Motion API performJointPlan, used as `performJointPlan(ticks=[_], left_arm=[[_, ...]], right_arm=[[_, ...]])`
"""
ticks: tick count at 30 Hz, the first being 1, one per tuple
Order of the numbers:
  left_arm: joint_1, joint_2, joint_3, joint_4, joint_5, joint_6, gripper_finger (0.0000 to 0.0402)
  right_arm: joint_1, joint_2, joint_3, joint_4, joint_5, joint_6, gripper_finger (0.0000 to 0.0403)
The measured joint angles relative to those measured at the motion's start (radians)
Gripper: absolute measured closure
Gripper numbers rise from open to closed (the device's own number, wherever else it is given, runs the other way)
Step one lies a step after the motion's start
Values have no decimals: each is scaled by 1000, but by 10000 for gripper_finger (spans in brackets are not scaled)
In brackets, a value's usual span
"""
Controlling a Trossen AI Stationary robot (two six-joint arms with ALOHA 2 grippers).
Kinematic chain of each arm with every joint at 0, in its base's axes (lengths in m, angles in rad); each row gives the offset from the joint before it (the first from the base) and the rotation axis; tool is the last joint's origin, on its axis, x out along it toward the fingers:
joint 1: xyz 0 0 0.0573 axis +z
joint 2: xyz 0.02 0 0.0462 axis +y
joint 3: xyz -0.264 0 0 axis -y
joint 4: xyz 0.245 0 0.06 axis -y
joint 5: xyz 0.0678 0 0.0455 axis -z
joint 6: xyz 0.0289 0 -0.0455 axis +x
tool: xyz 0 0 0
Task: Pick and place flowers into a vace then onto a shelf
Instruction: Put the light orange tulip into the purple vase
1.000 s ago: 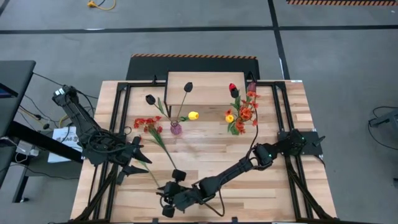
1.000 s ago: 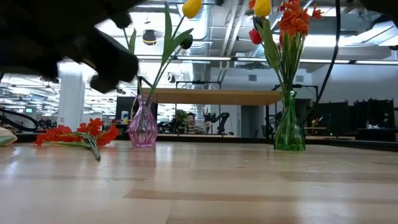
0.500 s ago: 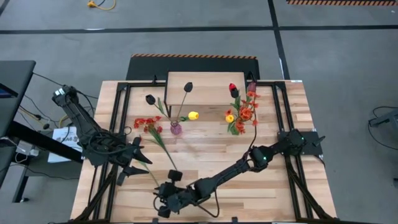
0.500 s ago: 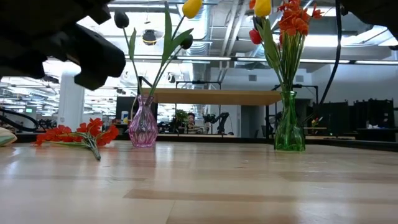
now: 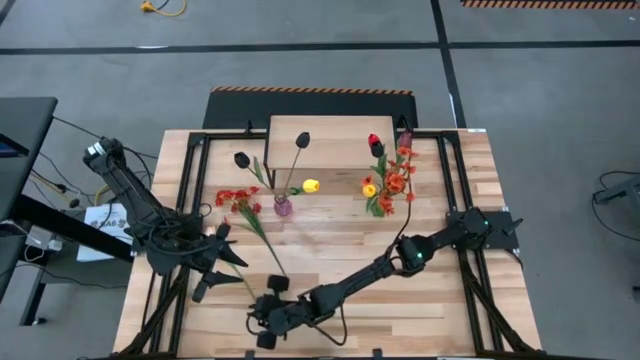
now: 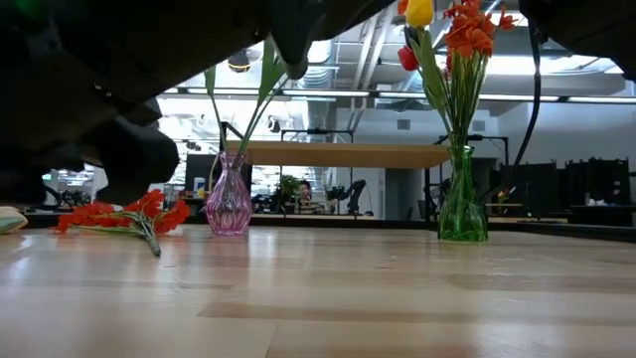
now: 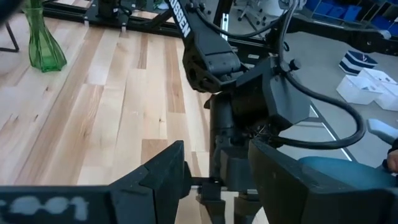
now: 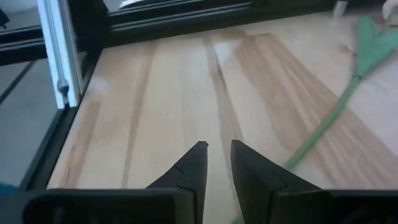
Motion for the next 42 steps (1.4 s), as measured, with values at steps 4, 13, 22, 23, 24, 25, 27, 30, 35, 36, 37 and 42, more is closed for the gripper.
performJointPlan(ticks=[4,13,22,23,24,25,27,30,35,36,37,42], left_arm=[[0,0,0,0,0,-1,232],[0,0,0,-1,0,-2,232],[0,0,0,-1,0,-2,232],[0,0,0,-1,0,-5,232],[0,0,0,-1,0,-9,232],[0,0,0,-1,0,-12,232],[0,0,0,-1,0,-14,232],[0,0,0,-1,0,-14,232],[0,0,0,-1,0,-16,232],[0,0,0,-1,0,-16,232],[0,0,0,-1,0,-17,232],[1,0,0,-1,2,-21,232]], right_arm=[[-1,-1,0,-16,2,13,339],[-24,-1,0,-139,7,95,339],[-29,-5,2,-197,2,156,339],[-29,-6,3,-205,-1,166,339],[-30,-6,3,-214,-3,176,340],[-32,-7,3,-222,-6,182,340],[-33,-8,4,-238,-8,201,347],[-35,-9,5,-259,9,241,376],[-41,-9,3,-261,7,272,395],[-42,-9,3,-260,6,278,397],[-42,-9,3,-260,7,279,399],[-42,-8,4,-309,5,306,402]])
